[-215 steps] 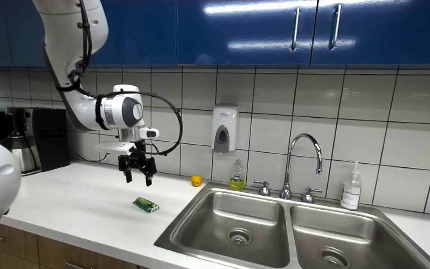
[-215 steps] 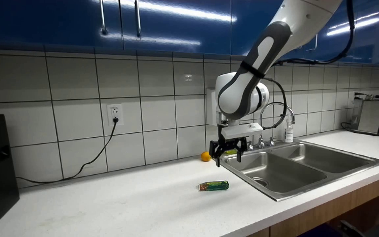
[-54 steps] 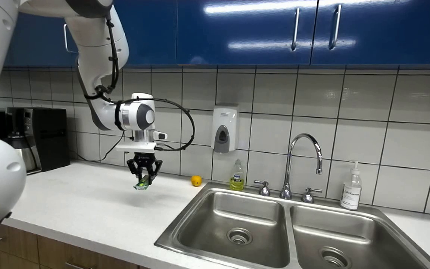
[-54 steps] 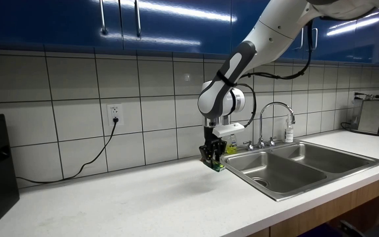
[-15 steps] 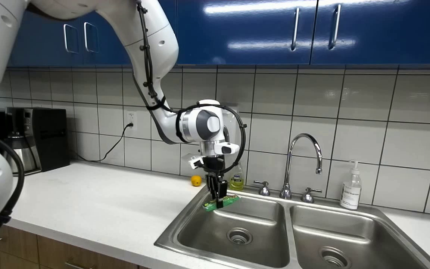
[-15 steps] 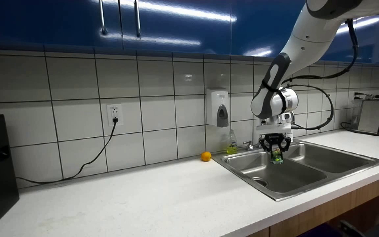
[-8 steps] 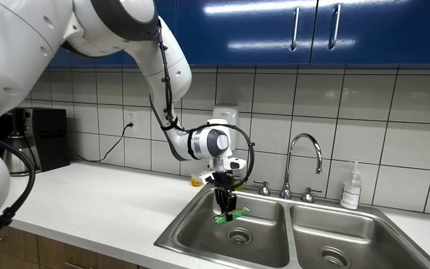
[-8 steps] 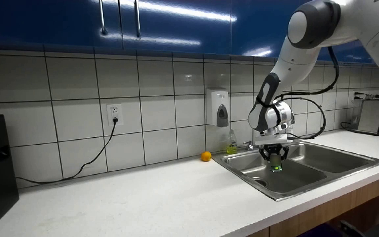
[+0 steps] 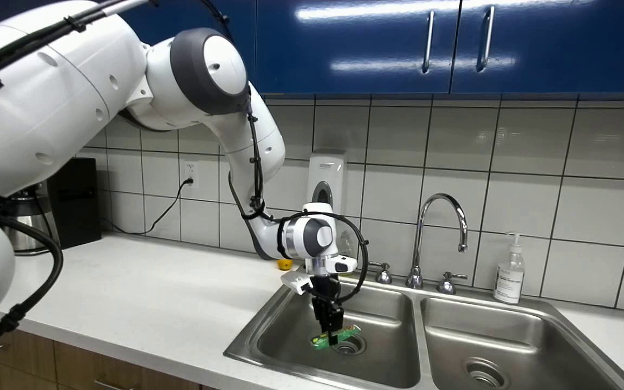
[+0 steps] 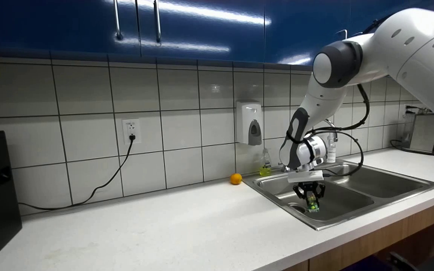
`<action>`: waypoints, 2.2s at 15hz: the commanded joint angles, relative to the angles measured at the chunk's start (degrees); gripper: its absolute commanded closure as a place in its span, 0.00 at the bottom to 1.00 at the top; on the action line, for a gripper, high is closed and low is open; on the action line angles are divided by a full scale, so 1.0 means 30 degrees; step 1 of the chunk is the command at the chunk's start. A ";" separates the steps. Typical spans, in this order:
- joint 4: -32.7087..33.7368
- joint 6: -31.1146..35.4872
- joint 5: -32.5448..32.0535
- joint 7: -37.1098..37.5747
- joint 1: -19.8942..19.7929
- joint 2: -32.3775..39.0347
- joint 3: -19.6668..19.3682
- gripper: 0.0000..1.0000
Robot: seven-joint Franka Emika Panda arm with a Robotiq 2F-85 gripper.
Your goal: Move the candy bar to the sink
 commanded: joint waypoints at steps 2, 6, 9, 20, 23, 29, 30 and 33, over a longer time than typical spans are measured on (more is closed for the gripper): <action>0.1780 -0.0094 0.0987 -0.0893 -0.0143 0.1933 0.0190 0.86; 0.2648 -0.0215 0.1257 -0.1003 -0.0073 0.2913 0.0198 0.86; 0.3119 -0.0297 0.1385 -0.1089 -0.0002 0.3359 0.0172 0.86; 0.3726 -0.0365 0.1510 -0.1483 0.0108 0.4025 0.0128 0.86; 0.3797 -0.0434 0.1520 -0.1504 0.0133 0.4074 0.0105 0.36; 0.3576 -0.0361 0.1486 -0.1342 0.0307 0.3761 -0.0018 0.01; 0.3533 -0.0371 0.1463 -0.1337 0.0346 0.3671 -0.0045 0.00; 0.3400 -0.0305 0.1374 -0.1236 0.0534 0.3294 -0.0210 0.00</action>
